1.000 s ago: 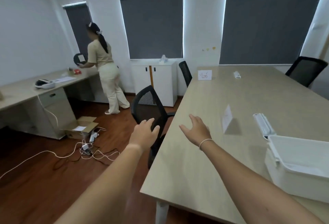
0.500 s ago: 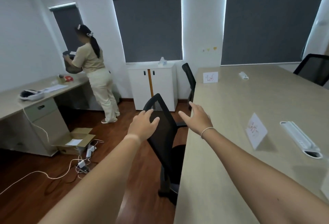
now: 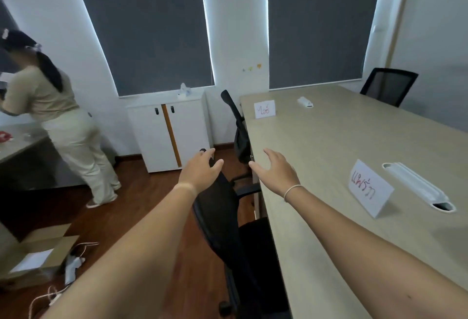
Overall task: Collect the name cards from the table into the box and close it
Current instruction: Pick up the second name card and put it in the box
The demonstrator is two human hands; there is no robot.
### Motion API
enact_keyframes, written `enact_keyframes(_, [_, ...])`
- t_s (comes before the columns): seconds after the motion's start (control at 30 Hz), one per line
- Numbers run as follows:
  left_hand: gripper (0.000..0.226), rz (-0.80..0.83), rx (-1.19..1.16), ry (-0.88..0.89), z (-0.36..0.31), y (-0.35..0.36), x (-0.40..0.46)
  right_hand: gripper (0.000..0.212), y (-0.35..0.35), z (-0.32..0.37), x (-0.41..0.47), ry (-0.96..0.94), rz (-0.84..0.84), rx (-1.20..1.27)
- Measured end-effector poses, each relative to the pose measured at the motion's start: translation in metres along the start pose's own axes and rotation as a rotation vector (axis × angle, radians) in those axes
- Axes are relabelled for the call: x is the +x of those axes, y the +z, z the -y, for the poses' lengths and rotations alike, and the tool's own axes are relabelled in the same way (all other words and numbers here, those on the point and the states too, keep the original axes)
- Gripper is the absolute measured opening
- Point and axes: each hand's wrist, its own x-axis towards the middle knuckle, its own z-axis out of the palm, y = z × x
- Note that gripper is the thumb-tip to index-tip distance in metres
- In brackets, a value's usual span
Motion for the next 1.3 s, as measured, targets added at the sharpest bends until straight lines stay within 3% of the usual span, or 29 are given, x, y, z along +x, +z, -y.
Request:
enact_keyframes(0.17, [0.057, 0.067, -0.014, 0.130, 0.070, -0.020, 0.055, 0.069, 0.051, 0.044, 0.025, 0.128, -0.068, -0.061])
enact_keyframes(0.53, [0.057, 0.137, -0.139, 0.183, 0.163, -0.043, 0.148, 0.070, 0.121, 0.113, 0.093, 0.253, -0.118, -0.161])
enact_keyframes(0.83, [0.058, 0.182, -0.139, 0.211, 0.207, -0.012, 0.283, 0.070, 0.187, 0.094, 0.224, 0.292, -0.144, -0.166])
enact_keyframes(1.3, [0.057, 0.328, -0.237, 0.257, 0.194, 0.055, 0.541, 0.068, 0.212, 0.036, 0.465, 0.428, -0.216, -0.176])
